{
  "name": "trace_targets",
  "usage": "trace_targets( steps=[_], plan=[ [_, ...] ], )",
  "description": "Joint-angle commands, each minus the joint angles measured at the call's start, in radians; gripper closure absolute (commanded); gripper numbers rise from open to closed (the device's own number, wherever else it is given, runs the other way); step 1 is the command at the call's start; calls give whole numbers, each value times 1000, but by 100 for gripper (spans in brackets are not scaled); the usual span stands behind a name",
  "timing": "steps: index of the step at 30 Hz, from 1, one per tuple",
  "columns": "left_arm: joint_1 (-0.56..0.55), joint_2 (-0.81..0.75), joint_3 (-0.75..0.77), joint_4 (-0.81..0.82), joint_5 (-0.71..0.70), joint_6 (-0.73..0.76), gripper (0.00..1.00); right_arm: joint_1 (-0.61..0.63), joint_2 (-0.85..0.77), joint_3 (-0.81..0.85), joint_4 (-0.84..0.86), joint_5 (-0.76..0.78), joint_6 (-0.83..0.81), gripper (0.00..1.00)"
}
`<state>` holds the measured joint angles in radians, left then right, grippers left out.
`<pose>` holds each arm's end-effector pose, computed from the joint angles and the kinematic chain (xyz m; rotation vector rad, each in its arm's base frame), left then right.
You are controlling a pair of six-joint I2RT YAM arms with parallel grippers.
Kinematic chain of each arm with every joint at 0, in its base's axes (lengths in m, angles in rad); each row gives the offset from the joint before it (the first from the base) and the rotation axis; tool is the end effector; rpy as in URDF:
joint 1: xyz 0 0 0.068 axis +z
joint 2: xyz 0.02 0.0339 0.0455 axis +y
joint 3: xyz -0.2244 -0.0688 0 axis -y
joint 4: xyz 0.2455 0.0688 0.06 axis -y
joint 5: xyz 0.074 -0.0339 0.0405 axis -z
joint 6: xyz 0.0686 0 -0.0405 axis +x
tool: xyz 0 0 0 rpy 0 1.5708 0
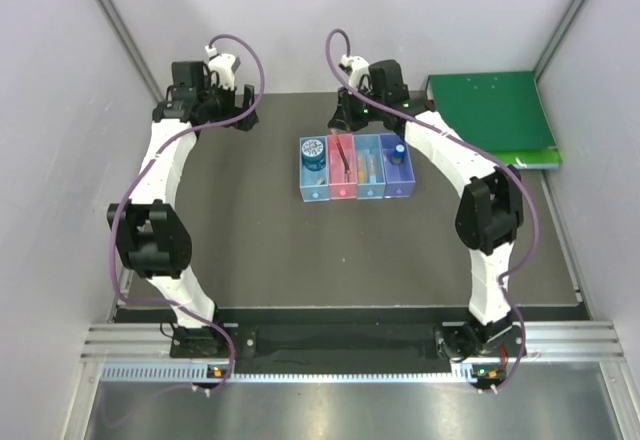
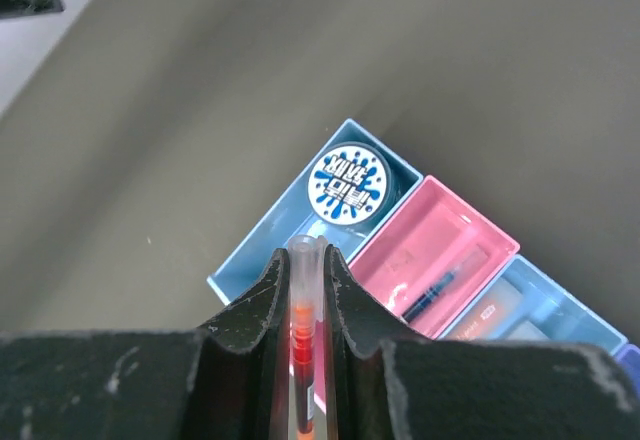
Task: Sort the stationery into containers
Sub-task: Place the pen in the storage box.
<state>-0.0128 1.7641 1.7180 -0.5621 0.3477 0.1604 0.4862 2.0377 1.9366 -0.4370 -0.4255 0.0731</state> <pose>0.4244 -0.0288 0.3032 0.3812 2.1182 -0.2928 0.4187 0.2533 0.2788 -0.6949 2.0381 0.7787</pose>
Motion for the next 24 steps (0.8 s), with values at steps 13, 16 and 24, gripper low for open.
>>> trace_targets(
  steps=[13, 16, 24],
  plan=[
    [5, -14, 74, -30, -46, 28, 1, -72, 90, -133, 300, 22, 255, 100],
    [7, -5, 84, -33, -49, 25, 1, -77, 99, -139, 307, 33, 257, 100],
    [5, 15, 109, -38, -55, 24, 1, -80, 119, -175, 311, 65, 249, 100]
  ],
)
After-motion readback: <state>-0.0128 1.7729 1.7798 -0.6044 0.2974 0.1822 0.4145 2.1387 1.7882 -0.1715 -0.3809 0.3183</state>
